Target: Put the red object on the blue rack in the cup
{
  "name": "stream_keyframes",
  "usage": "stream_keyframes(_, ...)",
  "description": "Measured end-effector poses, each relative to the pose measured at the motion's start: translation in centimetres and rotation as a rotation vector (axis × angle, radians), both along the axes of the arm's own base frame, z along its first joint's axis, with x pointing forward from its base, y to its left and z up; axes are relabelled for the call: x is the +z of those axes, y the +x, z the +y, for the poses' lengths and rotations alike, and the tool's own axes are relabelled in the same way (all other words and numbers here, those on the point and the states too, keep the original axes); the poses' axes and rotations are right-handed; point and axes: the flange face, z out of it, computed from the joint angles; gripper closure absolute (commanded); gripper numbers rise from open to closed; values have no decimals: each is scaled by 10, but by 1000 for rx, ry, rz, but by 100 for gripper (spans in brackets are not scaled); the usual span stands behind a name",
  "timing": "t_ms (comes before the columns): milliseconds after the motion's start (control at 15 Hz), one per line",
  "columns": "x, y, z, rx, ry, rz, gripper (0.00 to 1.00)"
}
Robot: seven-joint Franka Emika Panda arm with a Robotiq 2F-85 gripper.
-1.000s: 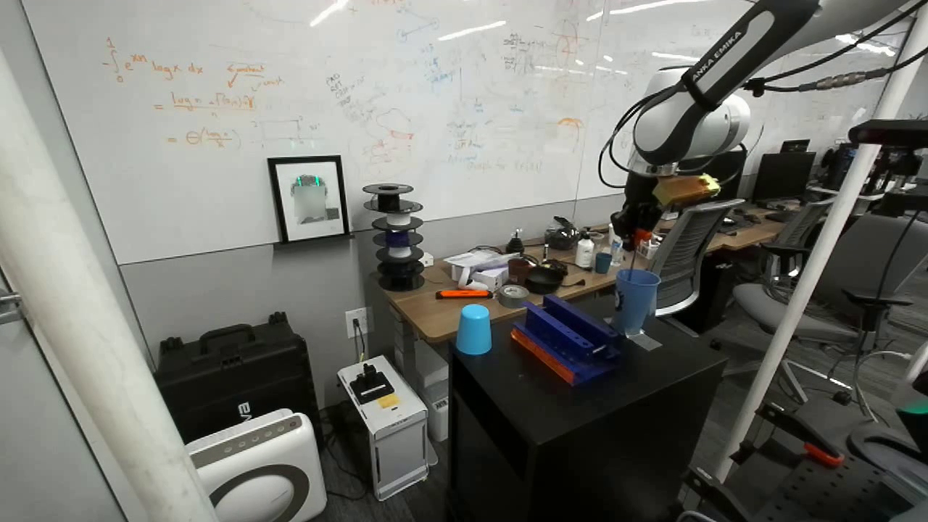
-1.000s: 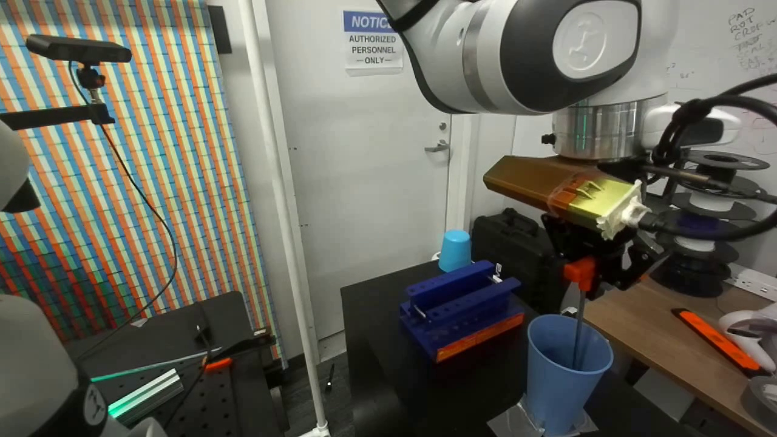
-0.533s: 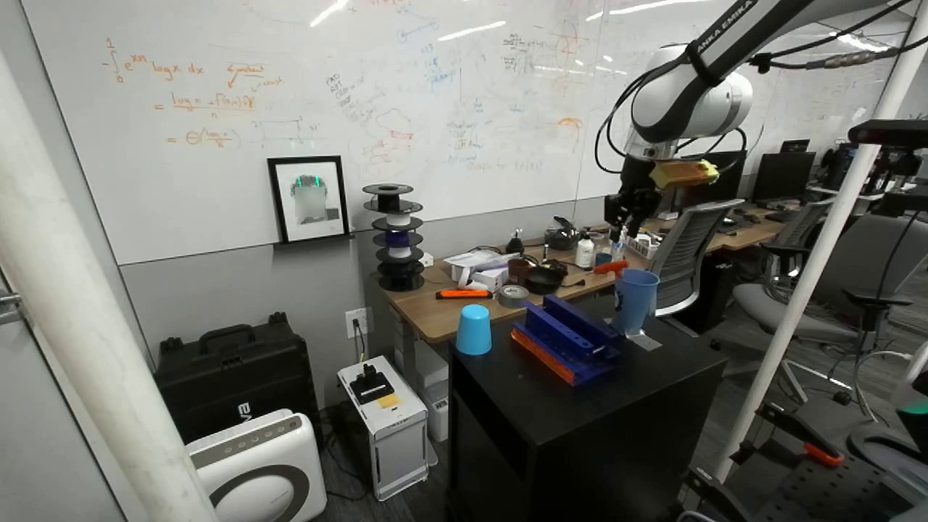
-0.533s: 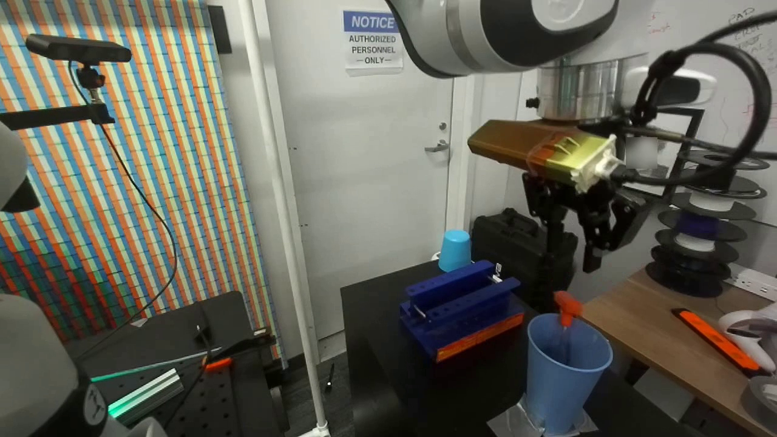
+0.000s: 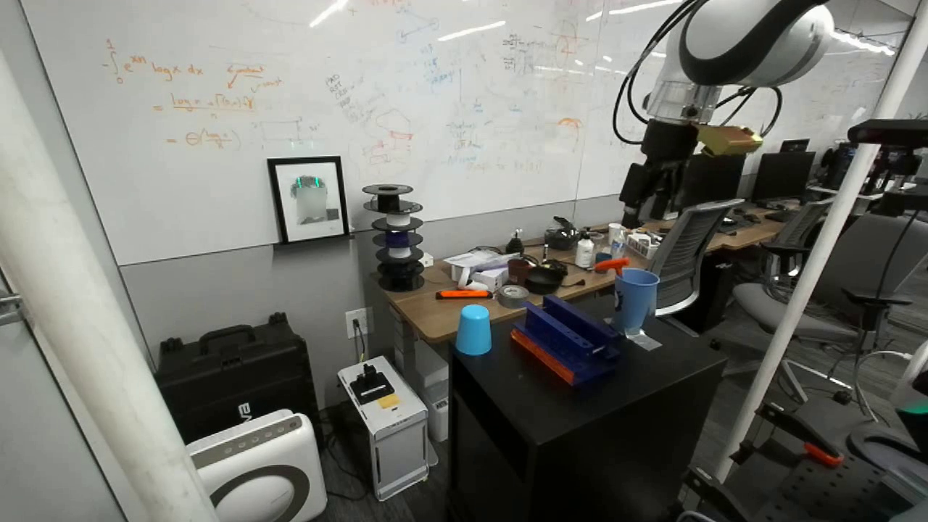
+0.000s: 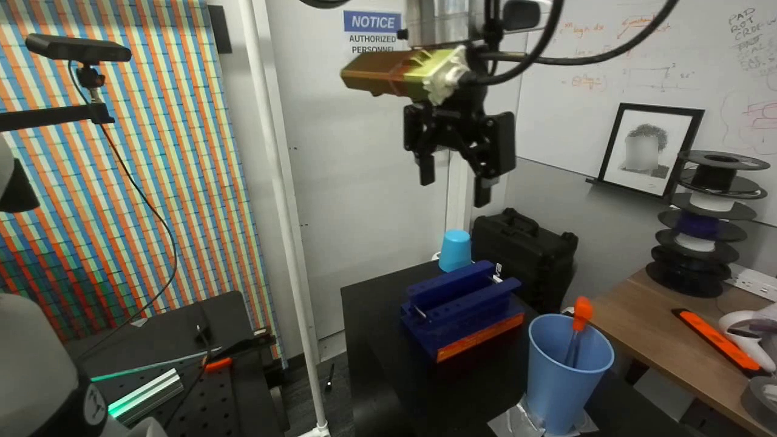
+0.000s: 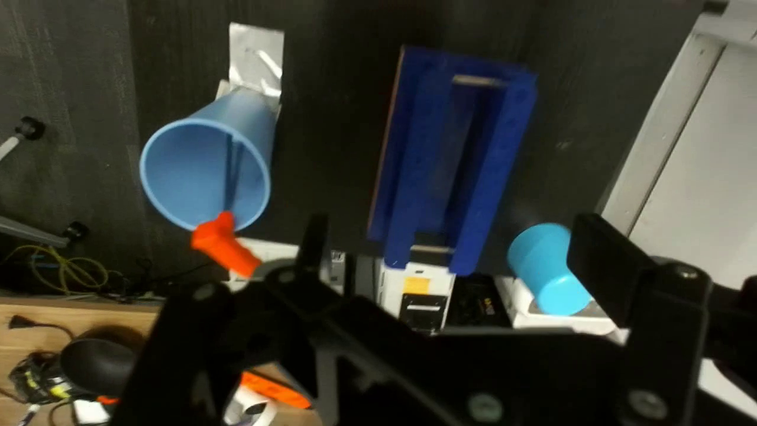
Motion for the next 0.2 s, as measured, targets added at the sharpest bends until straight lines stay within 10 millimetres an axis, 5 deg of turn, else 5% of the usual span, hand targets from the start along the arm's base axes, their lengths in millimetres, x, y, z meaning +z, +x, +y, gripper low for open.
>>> stream_keyframes(200, 2, -52, 23, 96, 17, 77, 1)
